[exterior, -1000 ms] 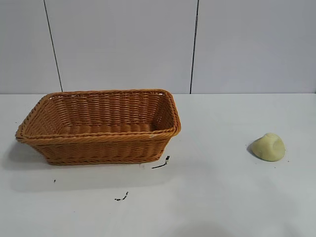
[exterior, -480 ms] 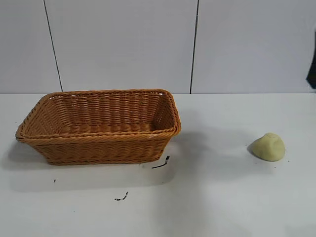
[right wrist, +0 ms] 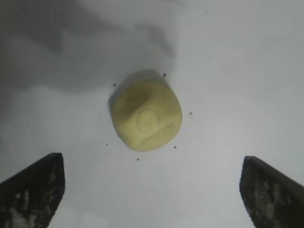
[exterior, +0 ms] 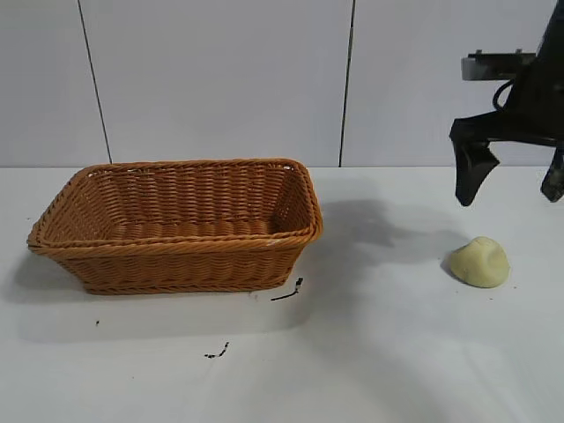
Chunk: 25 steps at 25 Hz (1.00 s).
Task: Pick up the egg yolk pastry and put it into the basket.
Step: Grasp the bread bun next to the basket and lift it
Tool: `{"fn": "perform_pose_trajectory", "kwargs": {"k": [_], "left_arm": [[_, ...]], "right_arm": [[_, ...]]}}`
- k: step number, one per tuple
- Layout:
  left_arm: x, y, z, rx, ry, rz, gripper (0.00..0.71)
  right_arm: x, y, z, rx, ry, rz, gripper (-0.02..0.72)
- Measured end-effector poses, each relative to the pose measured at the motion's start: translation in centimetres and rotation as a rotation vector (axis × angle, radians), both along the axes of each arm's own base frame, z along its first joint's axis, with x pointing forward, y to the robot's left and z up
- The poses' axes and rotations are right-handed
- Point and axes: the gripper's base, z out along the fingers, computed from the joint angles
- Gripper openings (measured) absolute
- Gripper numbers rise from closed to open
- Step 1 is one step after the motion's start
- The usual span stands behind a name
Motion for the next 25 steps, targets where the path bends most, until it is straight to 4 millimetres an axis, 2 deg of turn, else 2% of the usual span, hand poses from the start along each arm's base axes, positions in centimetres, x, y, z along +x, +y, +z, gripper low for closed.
{"fn": "perform_pose_trajectory", "kwargs": {"k": [3, 8, 11, 16, 22, 25], "left_arm": [[0.0, 0.0, 0.0, 0.0, 0.0, 0.0, 0.696], [0.0, 0.0, 0.0, 0.0, 0.0, 0.0, 0.696], [0.0, 0.0, 0.0, 0.0, 0.0, 0.0, 0.696], [0.0, 0.0, 0.0, 0.0, 0.0, 0.0, 0.696], [0.0, 0.0, 0.0, 0.0, 0.0, 0.0, 0.696], [0.0, 0.0, 0.0, 0.0, 0.0, 0.0, 0.696]], "right_arm": [[0.9, 0.0, -2.4, -0.002, 0.033, 0.0, 0.693], [1.2, 0.1, -5.6, -0.005, 0.093, 0.0, 0.693], [1.3, 0.1, -6.4, -0.007, 0.104, 0.007, 0.693], [1.5, 0.1, -6.4, -0.006, 0.083, 0.007, 0.691], [1.4, 0.1, -7.4, 0.0, 0.109, 0.002, 0.544], [1.4, 0.2, -7.3, 0.003, 0.111, 0.0, 0.427]]}}
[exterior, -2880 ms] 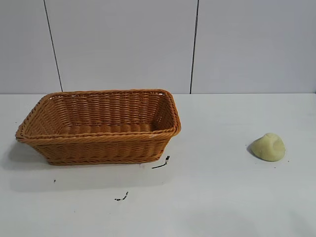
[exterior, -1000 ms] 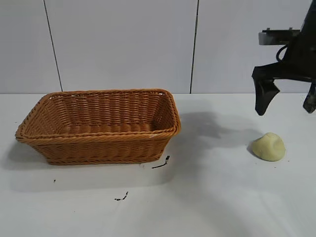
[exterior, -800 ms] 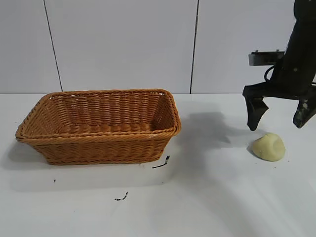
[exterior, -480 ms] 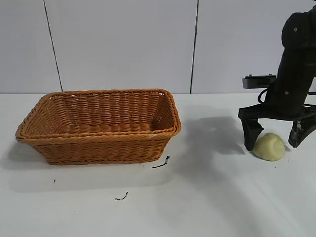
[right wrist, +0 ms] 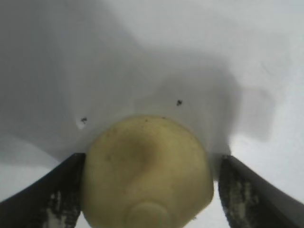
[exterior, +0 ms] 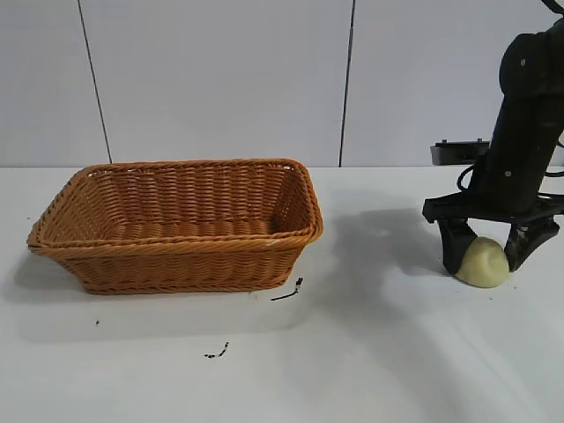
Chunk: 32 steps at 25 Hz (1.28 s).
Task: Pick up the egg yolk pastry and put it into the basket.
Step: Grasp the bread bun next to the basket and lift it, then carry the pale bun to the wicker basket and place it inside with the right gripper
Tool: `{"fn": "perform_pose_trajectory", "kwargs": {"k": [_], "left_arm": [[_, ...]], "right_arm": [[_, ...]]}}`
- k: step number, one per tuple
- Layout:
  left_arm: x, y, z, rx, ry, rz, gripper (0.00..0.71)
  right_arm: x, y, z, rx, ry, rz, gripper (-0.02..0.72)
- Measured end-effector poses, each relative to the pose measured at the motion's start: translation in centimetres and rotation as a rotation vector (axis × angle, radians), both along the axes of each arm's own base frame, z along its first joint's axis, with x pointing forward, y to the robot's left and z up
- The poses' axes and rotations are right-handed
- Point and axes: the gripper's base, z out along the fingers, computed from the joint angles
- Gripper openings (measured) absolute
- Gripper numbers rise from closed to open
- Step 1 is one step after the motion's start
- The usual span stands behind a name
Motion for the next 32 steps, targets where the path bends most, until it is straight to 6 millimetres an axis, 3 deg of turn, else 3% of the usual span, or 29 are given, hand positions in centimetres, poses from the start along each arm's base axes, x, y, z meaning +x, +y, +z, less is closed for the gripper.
{"fn": "perform_pose_trajectory", "kwargs": {"k": [4, 7, 12, 19, 24, 27, 32], "left_arm": [[0.0, 0.0, 0.0, 0.0, 0.0, 0.0, 0.696], [0.0, 0.0, 0.0, 0.0, 0.0, 0.0, 0.696], [0.0, 0.0, 0.0, 0.0, 0.0, 0.0, 0.696], [0.0, 0.0, 0.0, 0.0, 0.0, 0.0, 0.696], [0.0, 0.0, 0.0, 0.0, 0.0, 0.0, 0.696], [0.0, 0.0, 0.0, 0.0, 0.0, 0.0, 0.696], [0.0, 0.0, 0.0, 0.0, 0.0, 0.0, 0.696]], "right_arm": [[0.0, 0.0, 0.0, 0.0, 0.005, 0.0, 0.202], [0.0, 0.0, 0.2, 0.0, 0.008, 0.0, 0.123], [-0.3, -0.1, 2.2, -0.009, -0.014, 0.019, 0.102], [-1.2, -0.1, 9.7, -0.005, -0.172, 0.027, 0.099], [-0.7, 0.2, 12.1, -0.002, -0.182, 0.034, 0.095], [0.7, 1.9, 13.7, 0.004, -0.236, 0.071, 0.096], [3.0, 7.6, 14.6, 0.022, -0.258, 0.19, 0.096]]}}
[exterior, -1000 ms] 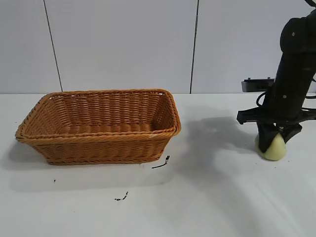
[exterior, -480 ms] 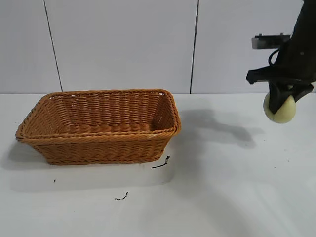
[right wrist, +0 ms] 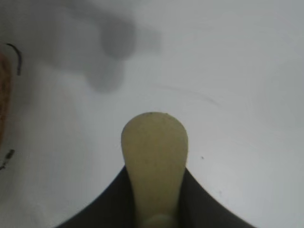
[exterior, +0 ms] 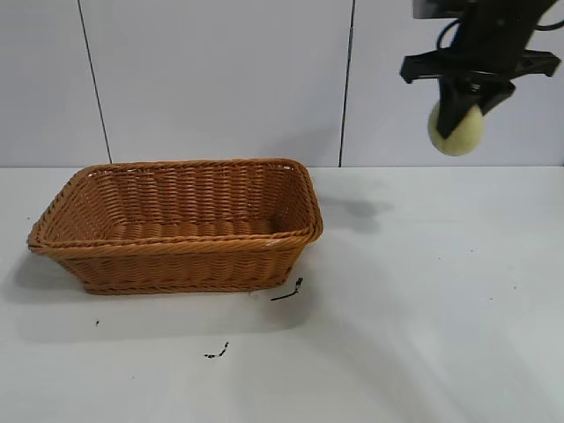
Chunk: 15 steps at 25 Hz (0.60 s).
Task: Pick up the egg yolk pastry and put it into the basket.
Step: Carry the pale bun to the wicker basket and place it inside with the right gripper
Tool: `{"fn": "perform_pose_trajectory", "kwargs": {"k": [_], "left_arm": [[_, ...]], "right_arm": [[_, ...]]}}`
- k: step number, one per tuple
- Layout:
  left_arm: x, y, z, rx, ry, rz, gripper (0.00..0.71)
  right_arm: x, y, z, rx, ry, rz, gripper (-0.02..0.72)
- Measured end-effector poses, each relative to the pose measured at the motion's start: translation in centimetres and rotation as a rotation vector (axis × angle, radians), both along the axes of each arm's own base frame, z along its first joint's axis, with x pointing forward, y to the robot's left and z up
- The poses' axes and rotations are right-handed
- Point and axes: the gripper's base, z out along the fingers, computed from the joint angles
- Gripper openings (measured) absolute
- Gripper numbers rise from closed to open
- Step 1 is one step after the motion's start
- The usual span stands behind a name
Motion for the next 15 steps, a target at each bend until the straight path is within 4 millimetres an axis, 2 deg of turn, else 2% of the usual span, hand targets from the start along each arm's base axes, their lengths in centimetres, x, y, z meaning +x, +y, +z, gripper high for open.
{"fn": "perform_pose_trajectory", "kwargs": {"k": [2, 6, 11, 15], "left_arm": [[0.0, 0.0, 0.0, 0.0, 0.0, 0.0, 0.696], [0.0, 0.0, 0.0, 0.0, 0.0, 0.0, 0.696], [0.0, 0.0, 0.0, 0.0, 0.0, 0.0, 0.696], [0.0, 0.0, 0.0, 0.0, 0.0, 0.0, 0.696]], "right_arm": [[0.7, 2.6, 0.1, 0.002, -0.003, 0.049, 0.096], [0.9, 8.4, 0.0, 0.011, -0.015, 0.149, 0.095], [-1.0, 15.8, -0.4, 0.028, -0.054, 0.299, 0.094], [-2.3, 20.1, -2.4, 0.054, -0.086, 0.37, 0.094]]}}
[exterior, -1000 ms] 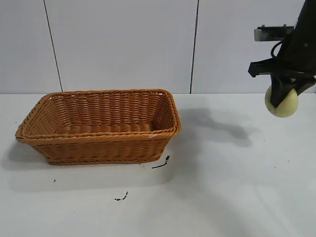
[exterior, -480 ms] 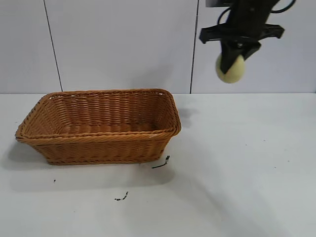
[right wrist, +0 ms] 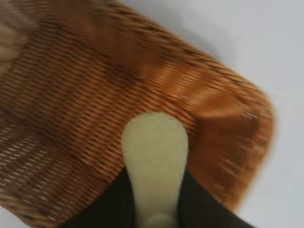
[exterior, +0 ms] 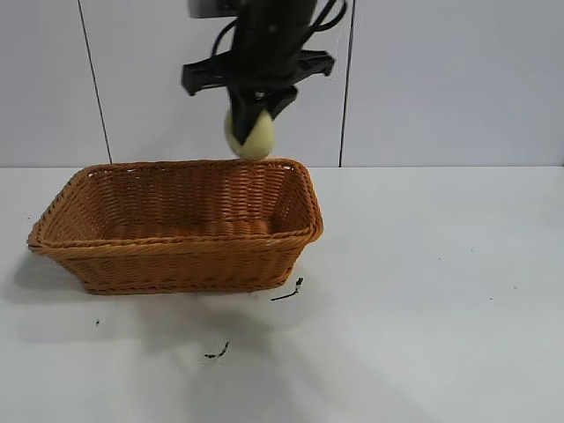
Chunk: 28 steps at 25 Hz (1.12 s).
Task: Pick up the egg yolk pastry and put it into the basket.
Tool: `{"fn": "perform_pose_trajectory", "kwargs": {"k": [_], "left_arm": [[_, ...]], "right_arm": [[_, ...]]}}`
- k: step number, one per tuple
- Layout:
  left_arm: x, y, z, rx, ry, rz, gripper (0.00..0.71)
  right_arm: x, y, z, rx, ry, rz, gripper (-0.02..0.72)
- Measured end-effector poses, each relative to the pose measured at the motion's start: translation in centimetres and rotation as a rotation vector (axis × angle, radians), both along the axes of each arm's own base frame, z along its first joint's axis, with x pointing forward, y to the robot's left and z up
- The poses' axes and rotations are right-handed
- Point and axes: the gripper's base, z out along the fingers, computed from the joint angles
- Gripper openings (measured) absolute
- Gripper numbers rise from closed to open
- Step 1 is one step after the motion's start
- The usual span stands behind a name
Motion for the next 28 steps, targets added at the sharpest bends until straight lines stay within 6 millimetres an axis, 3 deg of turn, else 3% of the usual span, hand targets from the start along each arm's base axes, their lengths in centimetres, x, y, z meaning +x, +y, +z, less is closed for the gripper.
{"fn": "perform_pose_trajectory", "kwargs": {"k": [3, 10, 12, 14, 17, 19, 22, 28], "left_arm": [[0.0, 0.0, 0.0, 0.0, 0.0, 0.0, 0.696], [0.0, 0.0, 0.0, 0.0, 0.0, 0.0, 0.696], [0.0, 0.0, 0.0, 0.0, 0.0, 0.0, 0.696], [0.0, 0.0, 0.0, 0.0, 0.0, 0.0, 0.696], [0.0, 0.0, 0.0, 0.0, 0.0, 0.0, 0.696], [0.0, 0.0, 0.0, 0.0, 0.0, 0.0, 0.696], [0.0, 0.0, 0.0, 0.0, 0.0, 0.0, 0.696], [0.0, 0.0, 0.0, 0.0, 0.0, 0.0, 0.696]], "right_arm": [[-0.1, 1.9, -2.3, 0.019, -0.012, 0.016, 0.094], [1.0, 2.7, -9.0, -0.004, 0.024, 0.008, 0.11], [1.0, 2.8, -10.0, -0.011, 0.035, 0.006, 0.155], [1.1, 2.8, -10.3, -0.013, 0.037, 0.006, 0.266], [1.2, 2.9, -9.8, 0.001, 0.012, 0.007, 0.532], [1.2, 2.8, -9.2, 0.005, 0.002, 0.008, 0.632], [1.0, 2.6, -7.1, 0.008, -0.015, 0.009, 0.68], [0.4, 1.2, -1.7, 0.01, -0.038, -0.004, 0.693]]}}
